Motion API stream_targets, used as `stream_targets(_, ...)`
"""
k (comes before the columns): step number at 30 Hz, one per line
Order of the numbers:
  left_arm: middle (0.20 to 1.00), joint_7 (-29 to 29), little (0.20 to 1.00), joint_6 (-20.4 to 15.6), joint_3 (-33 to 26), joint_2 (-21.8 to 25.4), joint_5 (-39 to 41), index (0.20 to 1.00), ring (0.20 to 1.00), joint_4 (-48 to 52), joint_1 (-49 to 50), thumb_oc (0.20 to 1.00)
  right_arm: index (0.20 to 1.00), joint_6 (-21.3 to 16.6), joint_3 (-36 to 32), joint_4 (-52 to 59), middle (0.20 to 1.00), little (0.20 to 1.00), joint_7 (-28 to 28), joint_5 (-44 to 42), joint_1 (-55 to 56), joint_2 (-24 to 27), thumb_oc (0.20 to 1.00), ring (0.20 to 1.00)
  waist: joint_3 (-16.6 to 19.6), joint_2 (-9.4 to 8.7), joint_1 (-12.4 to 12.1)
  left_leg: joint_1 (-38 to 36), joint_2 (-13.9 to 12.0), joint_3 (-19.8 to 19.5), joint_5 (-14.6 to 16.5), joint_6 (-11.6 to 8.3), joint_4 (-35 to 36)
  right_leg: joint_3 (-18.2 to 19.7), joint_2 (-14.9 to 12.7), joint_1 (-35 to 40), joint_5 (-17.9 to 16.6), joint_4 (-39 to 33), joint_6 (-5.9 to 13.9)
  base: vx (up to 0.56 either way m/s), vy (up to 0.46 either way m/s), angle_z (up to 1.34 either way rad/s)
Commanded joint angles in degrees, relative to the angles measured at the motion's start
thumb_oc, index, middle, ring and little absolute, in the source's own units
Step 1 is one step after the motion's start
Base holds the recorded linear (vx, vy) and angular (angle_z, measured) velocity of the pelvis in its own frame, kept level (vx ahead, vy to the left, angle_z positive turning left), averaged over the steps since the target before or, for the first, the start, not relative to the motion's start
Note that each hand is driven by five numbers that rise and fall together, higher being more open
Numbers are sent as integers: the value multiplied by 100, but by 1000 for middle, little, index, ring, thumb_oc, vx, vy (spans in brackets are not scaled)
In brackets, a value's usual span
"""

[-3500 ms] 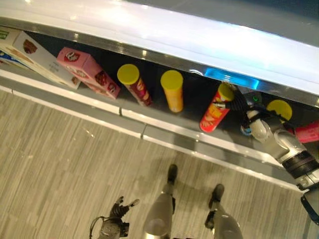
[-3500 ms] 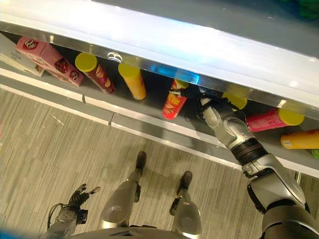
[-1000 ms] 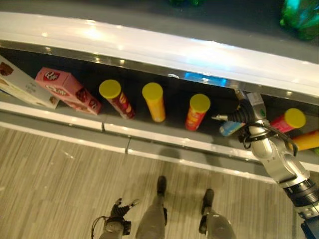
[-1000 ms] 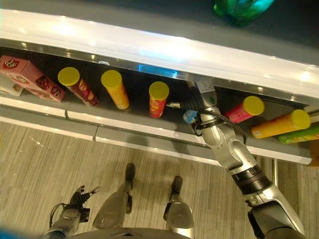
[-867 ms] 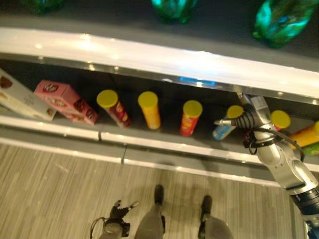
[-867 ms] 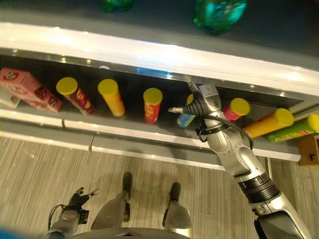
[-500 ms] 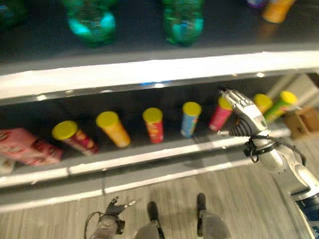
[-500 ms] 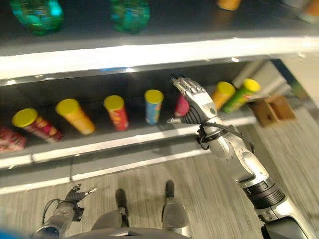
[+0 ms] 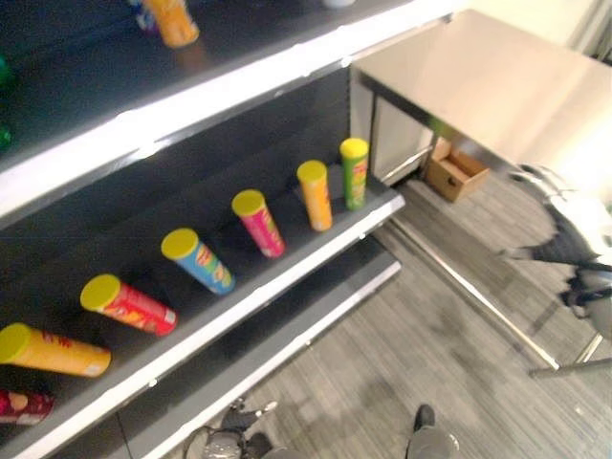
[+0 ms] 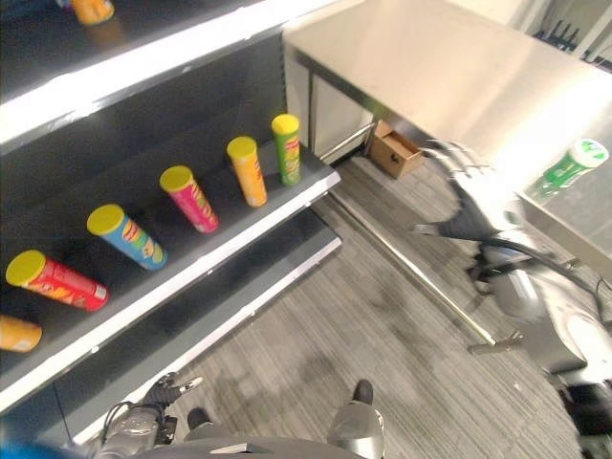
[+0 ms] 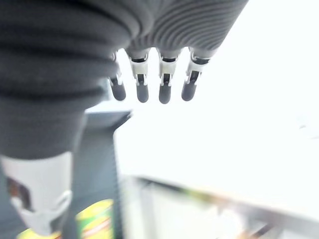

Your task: Put the goods on the table back onto the shelves and tidy them up.

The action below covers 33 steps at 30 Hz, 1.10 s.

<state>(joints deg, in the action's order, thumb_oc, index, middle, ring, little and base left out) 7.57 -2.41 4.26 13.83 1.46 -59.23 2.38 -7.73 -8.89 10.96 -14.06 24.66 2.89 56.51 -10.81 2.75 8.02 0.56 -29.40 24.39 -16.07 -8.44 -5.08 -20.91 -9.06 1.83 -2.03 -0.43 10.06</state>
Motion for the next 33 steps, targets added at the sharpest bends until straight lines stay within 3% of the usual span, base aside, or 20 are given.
stream_targets(1,1000,56,1000,-87,34,688,29,1000,1000,259,-373,1000,1000,-131,-251,478,1000,1000,-410,-181,-245,-227,1000,1000,-157,-562,-209,-42,-19,-332,546,-467,-629,203,190,235,911,-125,-176,37,-360,-13)
stream_targets(2,1000,63,1000,-98,18,654,73,1000,1000,346,-325,1000,1000,-118,-251,468,1000,1000,-426,-193,-277,-226,1000,1000,-202,-624,-270,35,181,-666,755,-310,-844,311,236,229,911,-156,-229,-83,-309,-35)
stream_targets(3,1000,60,1000,-103,-15,628,148,1000,1000,443,-234,1000,1000,-128,-206,463,1000,1000,-423,-243,-340,-217,1000,1000,-268,-727,-340,279,585,-1144,1065,-32,-1069,417,223,145,795,-178,-284,-85,-278,-54)
stream_targets(4,1000,39,1000,-128,-9,587,207,1000,1000,459,-190,1000,1000,-140,-144,435,1000,1000,-424,-282,-454,-179,1000,1000,-278,-794,-405,372,983,-1486,1405,86,-1125,547,243,149,764,-239,-309,-45,-239,-94)
stream_targets(7,1000,-52,1000,-159,81,480,269,1000,1000,493,-59,1000,1000,-162,-177,362,1000,1000,-491,-421,-706,-160,1000,1000,-340,-811,-555,566,1721,-1988,2101,297,-1113,875,387,244,778,-355,-346,82,-147,-78)
stream_targets(8,1000,-52,1000,-159,81,480,269,1000,1000,494,-63,1000,1000,-162,-177,360,1000,1000,-492,-422,-710,-160,1000,1000,-332,-821,-552,577,1738,-1985,2073,306,-1093,873,372,225,766,-354,-343,90,-27,-90)
stream_targets(10,1000,-74,1000,-177,191,396,194,1000,1000,404,-16,1000,1000,-123,-330,144,1000,1000,-665,-408,-784,-80,1000,1000,-317,-707,-634,922,2217,-2167,1832,325,-540,1008,524,240,784,-396,-321,140,-18,-52)
stream_targets(12,1000,-88,1000,-172,250,379,146,1000,1000,384,-8,1000,1000,-95,-383,86,1000,1000,-716,-406,-767,-65,1000,1000,-326,-666,-687,1012,2377,-2235,1657,319,-301,1038,582,280,811,-395,-330,104,-15,-36)
stream_targets(14,1000,-109,1000,-152,288,355,121,1000,1000,305,-25,1000,1000,-41,-577,-71,1000,1000,-868,-495,-694,-100,1000,1000,-431,-549,-792,1454,2735,-2325,1341,257,145,1129,783,455,948,-364,-388,194,-47,-40)
stream_targets(16,1000,-111,1000,-107,269,344,107,1000,1000,270,-37,1000,1000,17,-701,-113,1000,1000,-915,-593,-635,-176,1000,1000,-477,-494,-844,1547,2822,-2241,1213,222,249,1198,890,590,1063,-335,-426,216,3,-23)
stream_targets(19,1000,-125,1000,-68,188,271,106,1000,1000,199,87,1000,1000,59,-792,-255,1000,1000,-854,-803,-531,-427,1000,1000,-420,-412,-837,1314,2843,-2294,1089,358,294,1338,973,783,1217,-296,-454,223,100,-20)
stream_targets(22,1000,-158,1000,-44,130,298,172,1000,1000,177,154,1000,1000,152,-797,-674,1000,1000,-713,-1111,-459,-663,1000,1000,-265,-512,-848,1076,2844,-2226,1169,408,290,1371,799,818,1331,-145,-411,225,129,-65)
stream_targets(25,1000,-187,1000,-47,77,329,222,1000,1000,214,178,1000,1000,301,-724,-1020,1000,1000,-737,-895,-546,-639,1000,1000,-123,-574,-868,930,2857,-2012,1383,564,275,1352,549,734,1414,184,-258,175,157,-40)
stream_targets(28,1000,-177,1000,-31,47,389,234,1000,1000,266,141,1000,1000,398,-807,-1237,1000,1000,-773,-786,-573,-711,1000,1000,-100,-606,-868,634,2885,-1838,1642,752,285,1245,275,348,1386,1244,9,167,163,-64)
stream_targets(30,1000,-184,1000,-28,51,433,240,1000,1000,324,125,1000,1000,462,-901,-1291,1000,1000,-774,-669,-538,-681,1000,1000,-183,-584,-785,424,2928,-1864,1749,860,281,1190,154,-1,1058,2075,160,105,147,-21)
stream_targets(31,1000,-168,1000,-15,69,457,238,1000,1000,362,118,1000,1000,483,-978,-1306,1000,1000,-824,-702,-544,-701,1000,1000,-262,-567,-709,333,2964,-1883,1791,929,278,1194,90,-195,812,2510,206,69,152,4)
stream_targets(33,1000,-155,1000,0,79,511,238,1000,1000,380,97,1000,1000,496,-1003,-1421,1000,1000,-916,-765,-555,-797,1000,1000,-349,-508,-672,198,2965,-1917,1843,972,326,1104,-51,-539,695,3132,187,71,120,32)
